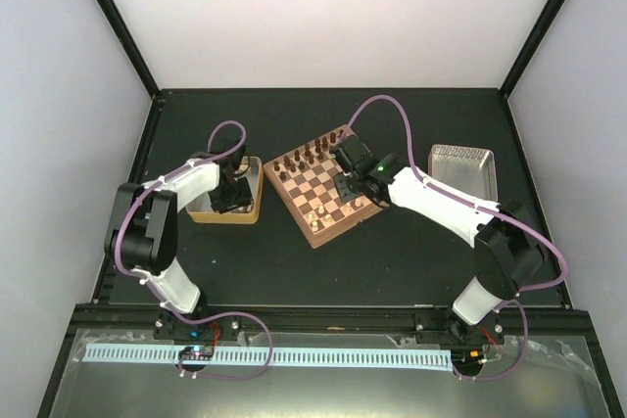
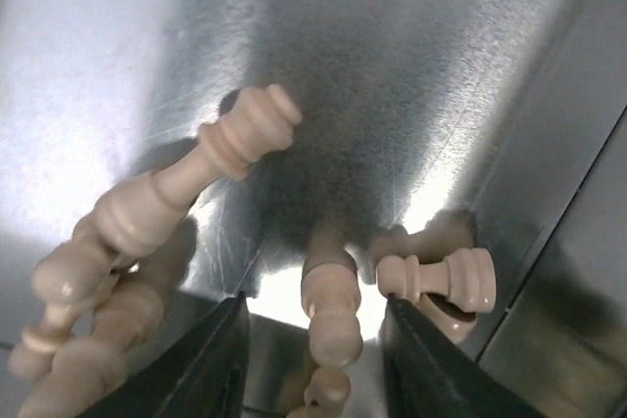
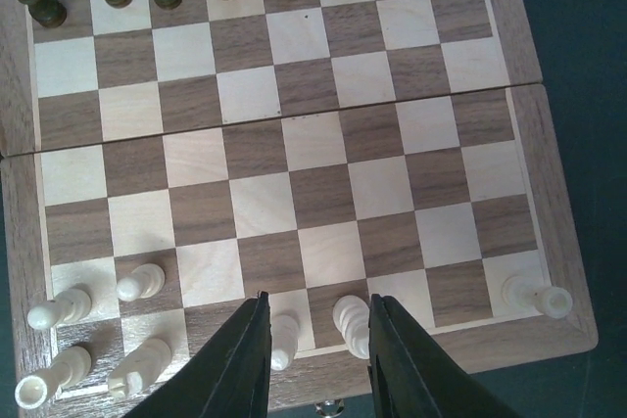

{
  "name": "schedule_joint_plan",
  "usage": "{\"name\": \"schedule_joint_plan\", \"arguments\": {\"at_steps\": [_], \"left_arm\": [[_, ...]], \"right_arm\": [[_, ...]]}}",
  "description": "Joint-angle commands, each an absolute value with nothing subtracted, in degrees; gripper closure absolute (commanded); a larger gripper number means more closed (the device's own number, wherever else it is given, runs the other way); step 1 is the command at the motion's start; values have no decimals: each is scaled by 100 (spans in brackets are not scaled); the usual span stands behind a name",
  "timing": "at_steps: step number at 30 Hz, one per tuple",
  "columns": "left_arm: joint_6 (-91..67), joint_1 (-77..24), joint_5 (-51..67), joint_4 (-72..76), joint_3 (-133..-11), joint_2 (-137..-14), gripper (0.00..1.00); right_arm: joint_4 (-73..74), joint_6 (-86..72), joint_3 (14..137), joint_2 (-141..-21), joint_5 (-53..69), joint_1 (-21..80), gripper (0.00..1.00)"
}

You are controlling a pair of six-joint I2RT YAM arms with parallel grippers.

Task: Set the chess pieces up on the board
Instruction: Pick up the chess piece from the storage box.

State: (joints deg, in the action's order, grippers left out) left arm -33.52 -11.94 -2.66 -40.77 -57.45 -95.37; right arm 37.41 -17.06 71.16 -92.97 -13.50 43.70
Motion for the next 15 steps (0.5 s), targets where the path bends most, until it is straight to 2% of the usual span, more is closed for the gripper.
{"name": "schedule_joint_plan", "arguments": {"at_steps": [1, 6, 8, 15], "left_arm": [[-3176, -1151, -208, -4324, -6098, -9816, 69], [-3043, -1151, -311, -4218, -6320, -10023, 91], [-2979, -1151, -319, -4190, -6440, -10060, 97], [-2833, -1154, -473, -4081, -6691, -9901, 99]], "right_arm": [[3746, -1727, 7324, -9362, -1570, 4368, 70], [3757, -1688, 7394, -9402, -1632, 4356, 70], [3761, -1663, 7428, -9428, -1645, 4354, 70], [3742, -1641, 7495, -9445, -1706, 4342, 71]]}}
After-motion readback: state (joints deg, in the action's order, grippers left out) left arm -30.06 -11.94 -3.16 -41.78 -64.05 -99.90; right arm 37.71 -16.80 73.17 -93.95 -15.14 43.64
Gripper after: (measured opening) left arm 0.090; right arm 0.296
